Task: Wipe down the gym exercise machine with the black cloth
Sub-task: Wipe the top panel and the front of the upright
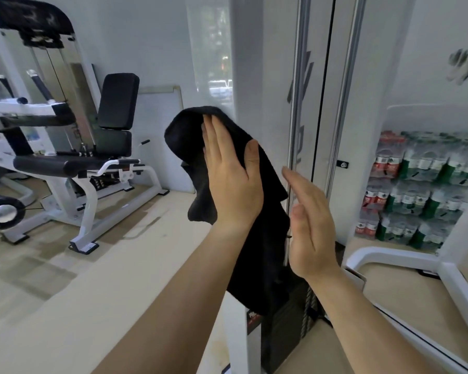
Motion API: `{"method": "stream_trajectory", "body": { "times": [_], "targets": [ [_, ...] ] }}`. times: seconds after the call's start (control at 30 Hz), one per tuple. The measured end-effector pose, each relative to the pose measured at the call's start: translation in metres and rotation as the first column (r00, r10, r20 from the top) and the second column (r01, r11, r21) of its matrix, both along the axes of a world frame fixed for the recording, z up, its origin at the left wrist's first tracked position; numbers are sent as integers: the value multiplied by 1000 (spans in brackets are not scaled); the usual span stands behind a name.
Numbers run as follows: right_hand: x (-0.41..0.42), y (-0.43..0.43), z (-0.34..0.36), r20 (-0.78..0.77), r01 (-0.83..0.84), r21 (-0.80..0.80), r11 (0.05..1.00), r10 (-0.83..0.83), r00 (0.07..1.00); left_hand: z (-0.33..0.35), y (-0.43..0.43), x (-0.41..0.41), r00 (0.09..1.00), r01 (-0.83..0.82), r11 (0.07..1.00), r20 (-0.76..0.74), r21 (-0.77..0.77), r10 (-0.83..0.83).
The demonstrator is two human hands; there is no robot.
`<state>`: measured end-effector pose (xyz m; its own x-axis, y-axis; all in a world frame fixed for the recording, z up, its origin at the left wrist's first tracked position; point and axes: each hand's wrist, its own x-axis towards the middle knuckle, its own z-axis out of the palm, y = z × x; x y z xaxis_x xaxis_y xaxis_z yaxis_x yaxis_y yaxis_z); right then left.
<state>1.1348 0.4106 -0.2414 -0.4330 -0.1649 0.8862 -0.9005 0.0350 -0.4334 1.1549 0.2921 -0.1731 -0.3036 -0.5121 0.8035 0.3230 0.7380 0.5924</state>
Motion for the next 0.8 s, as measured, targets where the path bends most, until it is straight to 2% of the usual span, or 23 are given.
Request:
{"method": "stream_trajectory", "body": {
  "times": [0.07, 0.17, 0.3, 0.37, 0.47, 0.6, 0.73, 0.8],
  "targets": [
    [-2, 4, -25, 91, 50, -49, 998, -45, 995, -14, 3, -3, 999, -49, 998, -23, -47, 48],
    [-1, 6, -68, 235, 88, -2, 996, -85, 968, -61, 4, -5, 996, -90, 992, -14, -88, 89],
    [11, 12, -117, 328, 100, 89, 991, -124, 937, -153, 5, 7, 989, -54, 998, 137, -35, 58],
    [16, 18, -129, 347, 101, 125, 987, -138, 928, -174, 7, 14, 983, -36, 999, 183, 7, 34],
    [17, 26, -127, 364, 116, 119, 986, -152, 919, -166, 11, 20, 987, -14, 990, 158, 140, -8],
    [23, 20, -99, 320, 103, 95, 990, -129, 939, -159, 6, 26, 994, -36, 973, 113, 229, 10],
    [29, 7, -81, 244, 99, 125, 987, -127, 961, -156, 5, 20, 991, -103, 994, 94, 23, 100],
    [26, 6, -89, 285, 111, 119, 987, -141, 948, -154, 9, 14, 987, -122, 992, 108, 42, 117]
  ]
}}
